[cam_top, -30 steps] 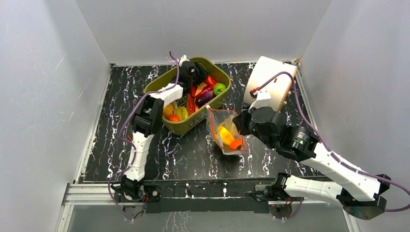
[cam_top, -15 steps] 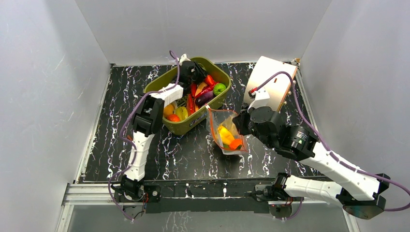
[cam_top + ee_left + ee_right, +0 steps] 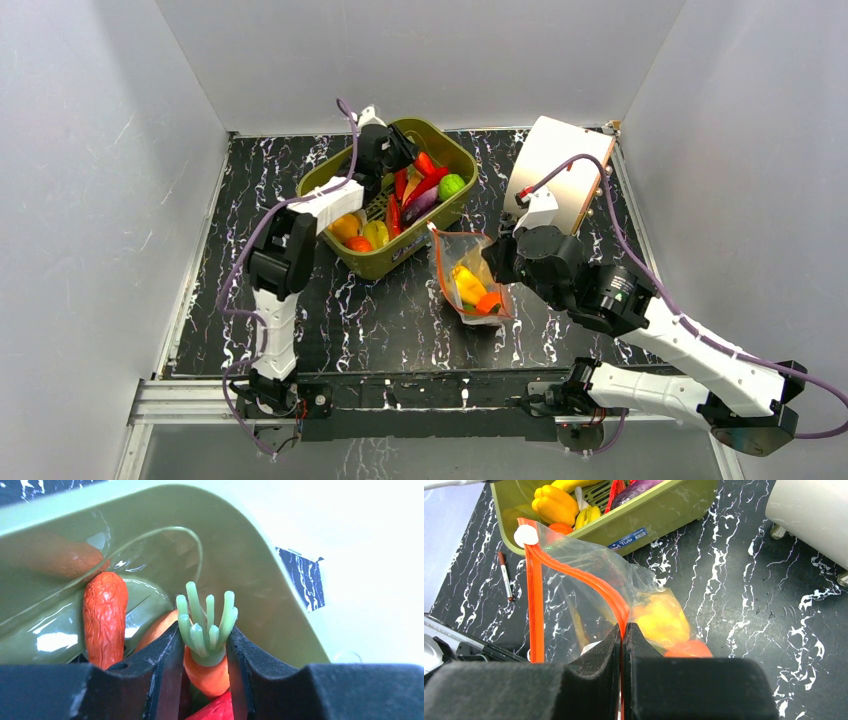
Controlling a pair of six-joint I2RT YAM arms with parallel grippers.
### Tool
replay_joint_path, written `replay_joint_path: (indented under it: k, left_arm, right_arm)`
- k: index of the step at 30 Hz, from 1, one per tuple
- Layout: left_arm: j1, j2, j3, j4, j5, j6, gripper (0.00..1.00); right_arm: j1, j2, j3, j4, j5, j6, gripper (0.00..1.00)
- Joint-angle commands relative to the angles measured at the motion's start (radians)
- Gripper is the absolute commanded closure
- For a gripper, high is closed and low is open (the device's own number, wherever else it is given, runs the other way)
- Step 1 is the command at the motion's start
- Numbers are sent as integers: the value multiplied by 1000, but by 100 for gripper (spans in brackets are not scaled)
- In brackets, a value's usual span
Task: Place the food in the zip-top bag and seal the zipper
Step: Pick up the fake vegetable from the bin.
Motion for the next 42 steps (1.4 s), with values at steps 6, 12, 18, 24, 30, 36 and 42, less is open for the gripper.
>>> replay_joint_path:
  k: [6,12,18,24,30,36,42]
  left_arm:
    - [7,-289,-163,12,-48,131,86]
    - [6,-423,-232,-74,-54,221,87]
    - [5,-560,-325,-108,-134,332,87]
    - [5,-656,-324,-203,-152,393,87]
    - [5,-762,-321,-332,-93,406,87]
    - [6,-882,-300,-450,-62,389,87]
    - [5,-1000,-302,-498,113,258,87]
  right_arm:
    - [6,0,0,75,-17,76,100]
    - [6,27,9,64,-16,139,100]
    - [5,73,34,57,-42,159,100]
    - [6,91,44,52,-10,234,100]
    - [6,137,77,41,-19,257,100]
    - [6,154,85,39,-3,277,100]
    - [6,164,91,76,-37,259,100]
